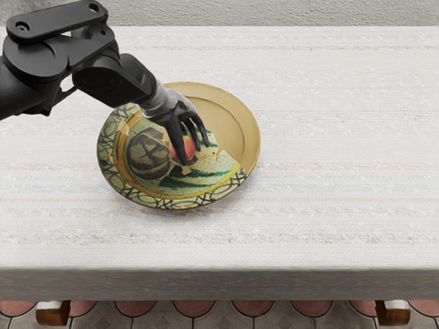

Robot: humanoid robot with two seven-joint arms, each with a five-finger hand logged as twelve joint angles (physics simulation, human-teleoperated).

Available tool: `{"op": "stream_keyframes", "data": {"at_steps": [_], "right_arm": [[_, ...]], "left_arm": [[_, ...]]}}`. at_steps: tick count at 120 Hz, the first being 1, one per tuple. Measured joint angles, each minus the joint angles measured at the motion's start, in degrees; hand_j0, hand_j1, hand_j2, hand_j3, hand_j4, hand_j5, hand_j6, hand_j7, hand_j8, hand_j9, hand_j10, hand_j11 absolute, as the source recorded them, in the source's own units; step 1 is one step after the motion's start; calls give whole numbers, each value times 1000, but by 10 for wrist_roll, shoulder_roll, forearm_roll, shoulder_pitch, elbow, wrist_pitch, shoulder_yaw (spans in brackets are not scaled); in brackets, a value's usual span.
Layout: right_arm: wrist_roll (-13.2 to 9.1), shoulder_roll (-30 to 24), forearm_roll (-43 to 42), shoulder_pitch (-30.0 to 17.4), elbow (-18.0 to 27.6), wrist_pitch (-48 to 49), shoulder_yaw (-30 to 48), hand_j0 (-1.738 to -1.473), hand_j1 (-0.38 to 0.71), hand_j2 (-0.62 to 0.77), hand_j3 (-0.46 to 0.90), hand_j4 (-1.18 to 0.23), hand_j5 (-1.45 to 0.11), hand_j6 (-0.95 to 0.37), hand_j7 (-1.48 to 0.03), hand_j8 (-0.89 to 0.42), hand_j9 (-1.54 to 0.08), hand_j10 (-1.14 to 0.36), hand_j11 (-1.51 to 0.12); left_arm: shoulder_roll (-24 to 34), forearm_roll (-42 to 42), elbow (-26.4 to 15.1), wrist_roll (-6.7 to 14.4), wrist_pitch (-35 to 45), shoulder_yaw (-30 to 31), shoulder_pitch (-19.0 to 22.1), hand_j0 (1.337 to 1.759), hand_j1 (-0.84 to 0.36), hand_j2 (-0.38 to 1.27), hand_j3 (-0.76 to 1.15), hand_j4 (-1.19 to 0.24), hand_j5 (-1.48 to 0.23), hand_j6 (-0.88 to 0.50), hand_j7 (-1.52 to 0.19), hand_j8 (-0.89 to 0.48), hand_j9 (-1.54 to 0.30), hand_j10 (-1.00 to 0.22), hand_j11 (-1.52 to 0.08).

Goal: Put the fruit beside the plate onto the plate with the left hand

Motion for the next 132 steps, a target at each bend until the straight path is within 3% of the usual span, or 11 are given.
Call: {"op": "stream_keyframes", "data": {"at_steps": [38,51,82,100,109,132], "right_arm": [[1,0,0,0,0,0,0,-1658,-308,-7,0,-35,-45,-35,-45,-35,-45,-35,-45],[0,0,0,0,0,0,0,-1658,-307,-7,0,-35,-45,-35,-45,-35,-45,-35,-45],[0,0,0,0,1,0,0,-1658,-307,-7,0,-35,-45,-35,-45,-35,-45,-35,-45],[0,0,0,1,1,0,0,-1658,-307,-7,0,-35,-45,-35,-45,-35,-45,-35,-45],[0,0,0,1,1,0,0,-1658,-307,-7,0,-35,-45,-35,-45,-35,-45,-35,-45],[0,0,0,1,1,0,0,-1658,-307,-7,0,-35,-45,-35,-45,-35,-45,-35,-45]], "left_arm": [[8,-5,0,0,0,-17,5,1657,-62,78,0,-347,-446,-341,-449,-321,-452,-340,-454],[23,-7,0,0,0,-45,23,1657,-18,67,0,-308,-398,-305,-400,-293,-401,-304,-402],[119,-36,-2,0,0,-200,110,1658,29,55,0,-268,-347,-267,-347,-264,-348,-267,-348],[144,-71,-4,0,0,-296,187,1658,40,53,0,-259,-336,-258,-336,-257,-336,-258,-336],[183,-83,-4,0,0,-345,214,1658,43,52,0,-256,-332,-256,-332,-254,-333,-255,-333],[256,-134,-2,0,0,-387,278,1658,47,51,0,-251,-327,-251,-327,-250,-327,-251,-327]]}}
